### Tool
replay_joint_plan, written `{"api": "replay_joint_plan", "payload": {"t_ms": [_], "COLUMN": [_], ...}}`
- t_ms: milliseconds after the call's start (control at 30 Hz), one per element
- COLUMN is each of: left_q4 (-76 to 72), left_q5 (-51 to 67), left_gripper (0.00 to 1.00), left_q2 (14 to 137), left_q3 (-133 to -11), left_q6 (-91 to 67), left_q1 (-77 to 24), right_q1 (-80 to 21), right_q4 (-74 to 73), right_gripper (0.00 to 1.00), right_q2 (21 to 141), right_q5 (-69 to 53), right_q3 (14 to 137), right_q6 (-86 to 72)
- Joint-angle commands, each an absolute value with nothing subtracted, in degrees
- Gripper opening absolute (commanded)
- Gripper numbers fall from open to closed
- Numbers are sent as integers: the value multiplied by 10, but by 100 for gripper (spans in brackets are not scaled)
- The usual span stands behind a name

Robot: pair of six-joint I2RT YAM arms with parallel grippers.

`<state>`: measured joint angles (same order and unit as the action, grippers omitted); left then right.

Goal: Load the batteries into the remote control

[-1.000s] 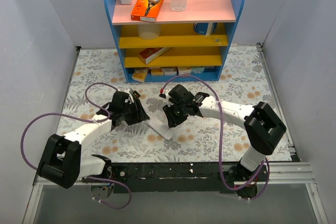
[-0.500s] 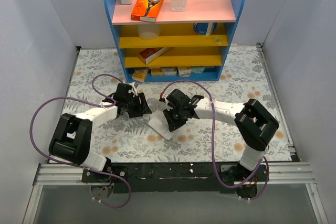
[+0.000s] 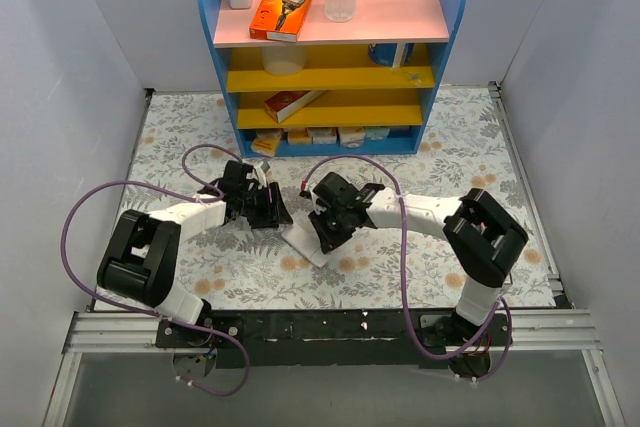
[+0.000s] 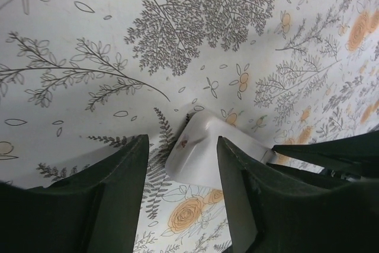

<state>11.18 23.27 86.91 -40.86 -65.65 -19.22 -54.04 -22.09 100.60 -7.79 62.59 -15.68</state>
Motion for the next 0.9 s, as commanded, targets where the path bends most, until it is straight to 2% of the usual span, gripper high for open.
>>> {"api": "replay_joint_plan", "payload": {"t_ms": [0,133,267,600,867], "left_q4": [108,109,108,108,108], "left_q5": [280,297,308,322,314], "left_gripper": [48,44,42,39,41], "left_q2": [869,863,841,802,768], "left_q3": [-396,-380,-359,-321,-300], "left_q6": [-646,-658,-671,-711,-754], "left_q1": [-192,-194,-200,-225,-295], "right_q1": [-555,-554,-553,-541,-516], "right_q4": [-243,-244,-264,-296,-284], "right_gripper": [27,28,34,65,64], "right_q2": [1042,1032,1019,978,900], "right_q5": [-37,-29,-6,90,84], "right_q3": [625,642,691,733,622], "right_q6": [-128,-112,-104,-158,-273]}}
